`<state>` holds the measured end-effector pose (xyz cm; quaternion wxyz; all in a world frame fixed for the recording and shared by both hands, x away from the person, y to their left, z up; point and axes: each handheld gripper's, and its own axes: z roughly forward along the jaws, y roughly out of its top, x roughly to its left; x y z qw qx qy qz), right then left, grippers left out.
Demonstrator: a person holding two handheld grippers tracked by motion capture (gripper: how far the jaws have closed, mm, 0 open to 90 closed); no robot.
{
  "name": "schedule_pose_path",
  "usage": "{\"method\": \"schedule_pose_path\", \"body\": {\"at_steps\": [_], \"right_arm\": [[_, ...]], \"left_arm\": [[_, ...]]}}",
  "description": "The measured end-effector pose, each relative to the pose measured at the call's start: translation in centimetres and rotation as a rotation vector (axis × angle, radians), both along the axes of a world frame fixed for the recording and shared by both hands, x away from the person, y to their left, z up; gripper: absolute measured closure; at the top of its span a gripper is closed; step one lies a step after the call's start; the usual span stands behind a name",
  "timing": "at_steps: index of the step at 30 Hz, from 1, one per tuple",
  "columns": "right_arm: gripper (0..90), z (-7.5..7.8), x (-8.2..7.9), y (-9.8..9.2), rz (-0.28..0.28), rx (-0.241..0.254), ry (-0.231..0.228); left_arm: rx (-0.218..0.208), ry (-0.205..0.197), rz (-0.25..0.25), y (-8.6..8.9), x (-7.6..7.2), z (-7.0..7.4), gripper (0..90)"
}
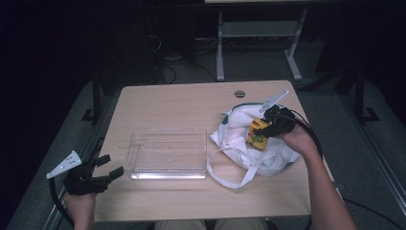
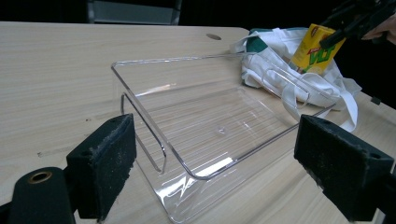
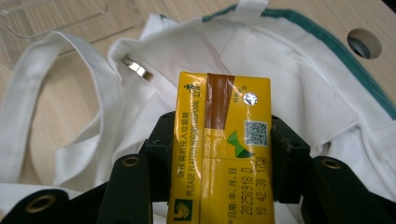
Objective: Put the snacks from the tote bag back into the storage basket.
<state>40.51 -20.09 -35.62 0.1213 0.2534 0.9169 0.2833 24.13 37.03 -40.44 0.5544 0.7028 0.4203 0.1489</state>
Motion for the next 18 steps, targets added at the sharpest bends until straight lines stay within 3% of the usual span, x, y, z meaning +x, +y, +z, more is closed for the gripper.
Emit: {"method": "schedule_pose_path", "body": {"at_steps": [3, 18], "right_arm": [[52.0, 0.9, -0.2, 0.0, 0.016, 0.029, 0.006], [52.1, 2.7, -0.8, -0.1, 0.025, 0.008, 0.008]], "left_arm": [[-0.005, 0.002, 0.003, 0.0, 0.0, 0.0, 12.6], [-0.003, 0.002, 0.002, 0.0, 0.0, 0.0, 12.6]]}}
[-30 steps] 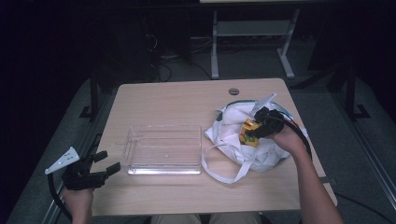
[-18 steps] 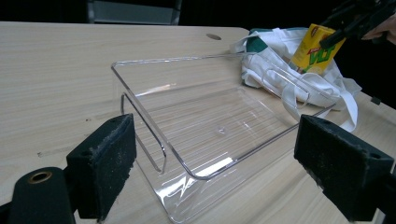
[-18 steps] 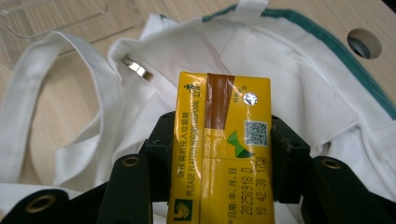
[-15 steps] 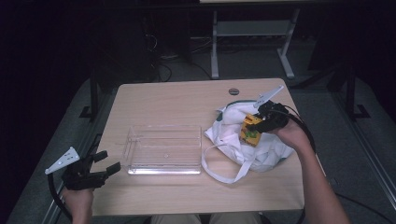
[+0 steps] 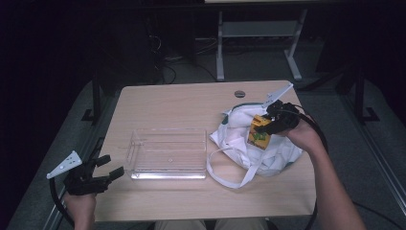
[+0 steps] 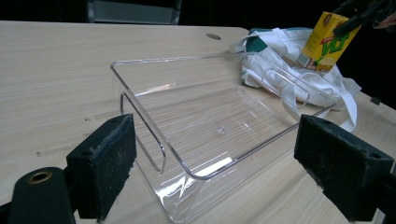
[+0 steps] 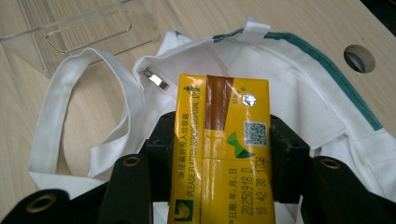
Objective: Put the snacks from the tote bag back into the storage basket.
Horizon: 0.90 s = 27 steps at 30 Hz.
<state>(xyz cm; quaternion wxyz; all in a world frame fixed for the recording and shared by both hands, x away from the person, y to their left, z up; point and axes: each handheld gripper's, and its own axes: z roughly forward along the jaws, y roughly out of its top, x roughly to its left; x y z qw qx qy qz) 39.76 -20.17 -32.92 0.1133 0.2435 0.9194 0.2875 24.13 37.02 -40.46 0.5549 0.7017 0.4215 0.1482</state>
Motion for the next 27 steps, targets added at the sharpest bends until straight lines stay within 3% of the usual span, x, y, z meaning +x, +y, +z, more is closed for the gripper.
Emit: {"method": "schedule_pose_path", "body": {"at_steps": [5, 16, 27], "right_arm": [[52.1, 0.9, -0.4, 0.1, 0.008, 0.007, -0.018], [52.2, 1.7, -0.8, 0.7, 0.039, 0.015, 0.007], [52.2, 3.1, -1.4, 1.4, 0.066, 0.027, -0.002]], "left_arm": [[0.003, -0.003, -0.002, 0.0, 0.0, 0.0, 12.6], [0.005, 0.002, -0.004, 0.1, 0.1, -0.1, 12.6], [0.005, 0.005, -0.001, 0.2, 0.1, -0.1, 12.6]]}}
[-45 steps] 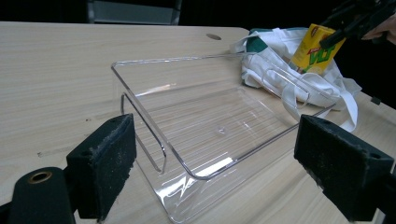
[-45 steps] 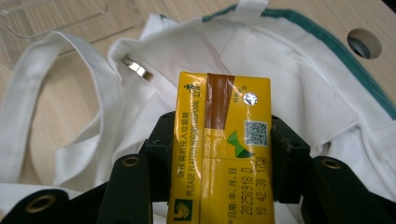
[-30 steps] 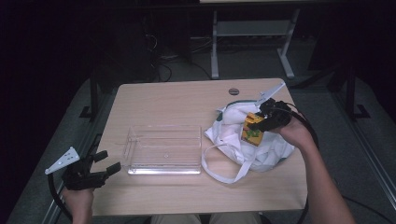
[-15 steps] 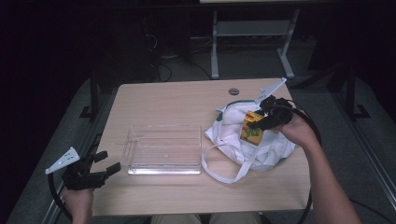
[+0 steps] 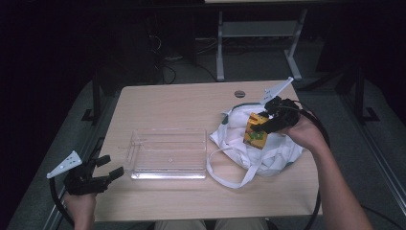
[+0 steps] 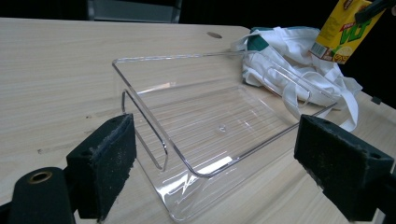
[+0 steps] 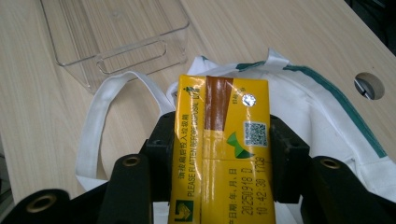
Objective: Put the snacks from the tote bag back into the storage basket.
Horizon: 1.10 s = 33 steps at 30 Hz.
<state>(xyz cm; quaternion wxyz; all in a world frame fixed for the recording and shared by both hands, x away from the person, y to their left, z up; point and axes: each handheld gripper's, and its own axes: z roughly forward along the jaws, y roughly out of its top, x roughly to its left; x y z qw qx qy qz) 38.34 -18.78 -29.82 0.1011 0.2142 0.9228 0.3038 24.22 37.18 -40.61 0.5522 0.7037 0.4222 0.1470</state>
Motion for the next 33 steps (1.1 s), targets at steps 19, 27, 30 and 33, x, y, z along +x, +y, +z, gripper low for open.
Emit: {"method": "schedule_pose_path", "body": {"at_steps": [19, 27, 30, 33], "right_arm": [[52.2, 2.2, -0.4, 2.3, 0.070, -0.004, 0.001], [52.1, 3.1, -0.3, 3.3, 0.092, 0.007, -0.008], [52.2, 3.4, -0.4, 3.6, 0.100, 0.006, -0.014], [52.2, 3.9, -0.4, 4.3, 0.112, -0.009, -0.020]], "left_arm": [[-0.001, -0.001, 0.001, 0.0, 0.0, 0.0, 12.6], [-0.004, -0.001, 0.003, 0.0, 0.0, 0.1, 12.6], [-0.004, -0.002, 0.002, 0.0, 0.0, 0.0, 12.6], [-0.007, -0.006, 0.003, 0.1, -0.1, 0.1, 12.6]]}}
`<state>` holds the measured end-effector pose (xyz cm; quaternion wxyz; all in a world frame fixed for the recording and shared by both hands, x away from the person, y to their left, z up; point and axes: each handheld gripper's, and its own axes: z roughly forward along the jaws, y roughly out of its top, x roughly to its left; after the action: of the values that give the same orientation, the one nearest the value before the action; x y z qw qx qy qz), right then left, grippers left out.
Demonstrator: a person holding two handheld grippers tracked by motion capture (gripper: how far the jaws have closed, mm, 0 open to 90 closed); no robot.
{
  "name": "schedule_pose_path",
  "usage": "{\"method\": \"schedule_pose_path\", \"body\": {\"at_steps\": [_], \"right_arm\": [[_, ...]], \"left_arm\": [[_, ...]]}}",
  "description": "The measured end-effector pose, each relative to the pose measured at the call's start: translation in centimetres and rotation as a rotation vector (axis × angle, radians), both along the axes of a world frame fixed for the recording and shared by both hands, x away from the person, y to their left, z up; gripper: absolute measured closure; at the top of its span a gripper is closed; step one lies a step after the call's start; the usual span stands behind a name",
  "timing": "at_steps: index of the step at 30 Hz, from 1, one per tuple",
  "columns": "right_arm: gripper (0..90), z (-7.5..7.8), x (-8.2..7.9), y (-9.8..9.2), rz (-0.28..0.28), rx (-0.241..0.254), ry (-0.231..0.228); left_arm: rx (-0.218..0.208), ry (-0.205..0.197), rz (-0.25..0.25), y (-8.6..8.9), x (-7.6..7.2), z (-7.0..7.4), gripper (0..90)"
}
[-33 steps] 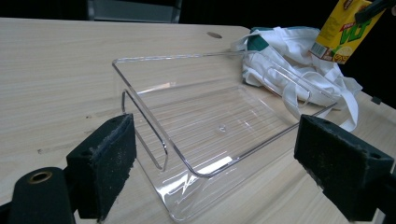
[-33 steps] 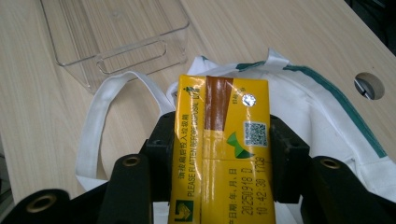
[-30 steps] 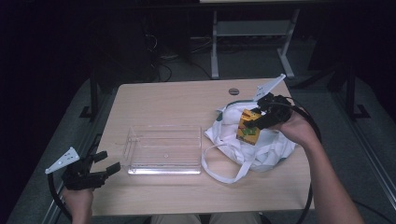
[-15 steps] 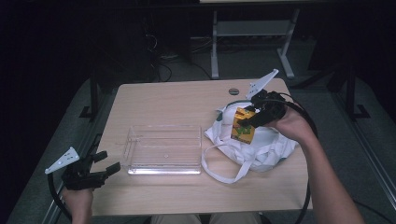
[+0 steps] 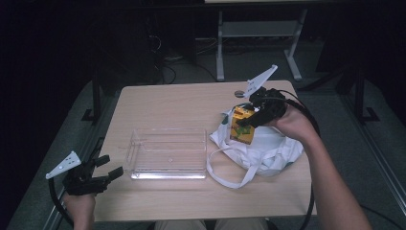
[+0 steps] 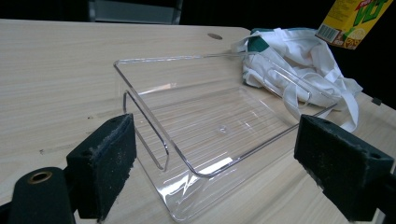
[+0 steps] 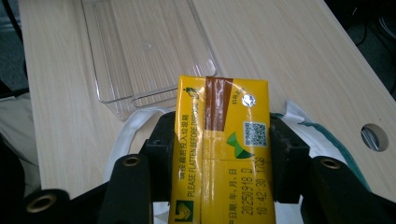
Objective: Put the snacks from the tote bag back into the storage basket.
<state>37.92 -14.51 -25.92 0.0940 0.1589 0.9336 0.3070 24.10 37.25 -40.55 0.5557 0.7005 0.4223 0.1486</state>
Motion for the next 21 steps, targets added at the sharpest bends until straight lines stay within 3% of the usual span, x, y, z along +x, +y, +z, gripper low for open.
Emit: {"method": "schedule_pose_path", "body": {"at_steps": [21], "right_arm": [[52.2, 1.1, 0.0, 3.7, 0.091, 0.009, -0.020]], "left_arm": [[-0.002, -0.002, 0.003, 0.2, 0.0, 0.0, 12.6]]}}
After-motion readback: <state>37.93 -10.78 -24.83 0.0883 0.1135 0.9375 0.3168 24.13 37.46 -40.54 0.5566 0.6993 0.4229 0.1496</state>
